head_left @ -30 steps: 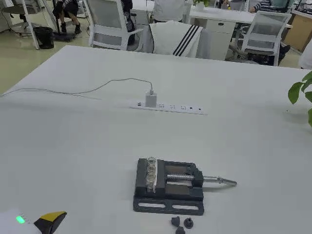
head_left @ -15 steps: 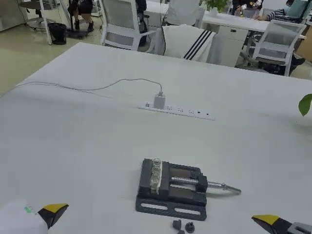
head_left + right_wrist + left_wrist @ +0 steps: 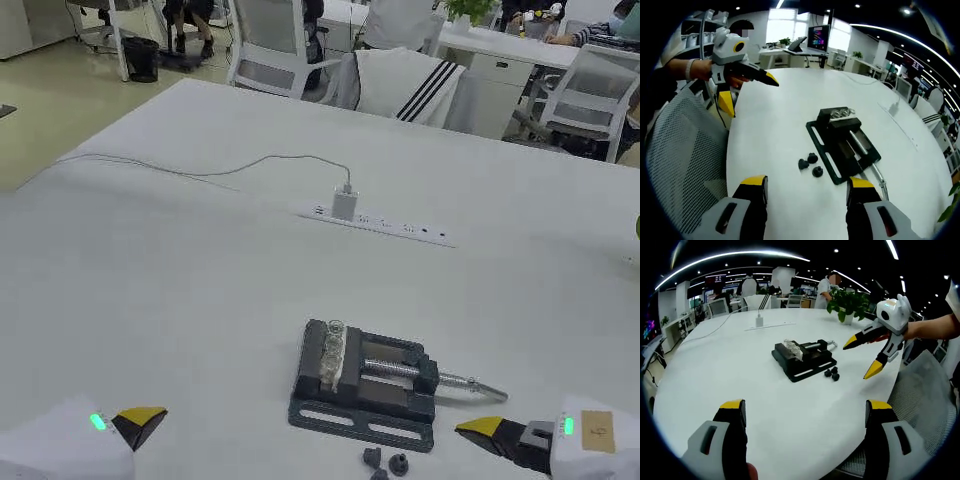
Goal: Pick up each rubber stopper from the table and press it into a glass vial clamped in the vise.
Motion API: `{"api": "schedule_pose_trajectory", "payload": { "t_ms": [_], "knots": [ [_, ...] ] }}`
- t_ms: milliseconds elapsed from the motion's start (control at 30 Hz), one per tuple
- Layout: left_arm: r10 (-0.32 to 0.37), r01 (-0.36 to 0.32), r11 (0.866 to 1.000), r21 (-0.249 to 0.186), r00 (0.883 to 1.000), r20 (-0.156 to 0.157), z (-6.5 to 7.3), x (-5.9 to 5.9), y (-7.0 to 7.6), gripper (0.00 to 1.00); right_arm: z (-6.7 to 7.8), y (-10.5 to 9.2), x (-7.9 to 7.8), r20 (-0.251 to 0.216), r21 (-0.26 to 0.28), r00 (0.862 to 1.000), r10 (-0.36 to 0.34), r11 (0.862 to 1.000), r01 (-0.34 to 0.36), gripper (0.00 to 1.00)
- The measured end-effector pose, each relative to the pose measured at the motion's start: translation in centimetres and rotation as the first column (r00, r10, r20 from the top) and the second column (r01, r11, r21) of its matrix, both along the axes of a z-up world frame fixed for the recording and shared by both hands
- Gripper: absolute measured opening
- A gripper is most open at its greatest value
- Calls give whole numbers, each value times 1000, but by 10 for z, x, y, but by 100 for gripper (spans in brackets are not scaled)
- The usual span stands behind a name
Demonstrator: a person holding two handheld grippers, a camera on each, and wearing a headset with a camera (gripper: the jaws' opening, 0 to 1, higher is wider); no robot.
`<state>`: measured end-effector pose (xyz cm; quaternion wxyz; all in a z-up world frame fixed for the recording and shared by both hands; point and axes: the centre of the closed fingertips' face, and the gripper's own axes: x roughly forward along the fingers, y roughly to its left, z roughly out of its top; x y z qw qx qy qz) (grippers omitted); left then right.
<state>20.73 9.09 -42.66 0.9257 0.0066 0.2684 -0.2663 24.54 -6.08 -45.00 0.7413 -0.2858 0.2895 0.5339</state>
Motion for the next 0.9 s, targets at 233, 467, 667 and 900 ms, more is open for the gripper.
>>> {"api": "schedule_pose_trajectory", "payload": {
  "t_ms": [233,467,667,900],
  "knots": [
    [-4,4,1000,-1,1000,2,-1,-1,-2,99,-6,10,0,-6,-22,998,55,998,-55,52],
    [-25,25,1000,-2,1000,11,1,0,-10,99,-9,14,0,5,-56,995,98,994,-98,47],
    [-33,33,999,-13,999,19,3,2,-14,99,-8,18,5,15,-57,995,95,994,-94,40],
    [-37,37,999,-12,999,19,3,1,-13,99,-7,25,9,33,-52,994,104,993,-103,30]
  ]
}}
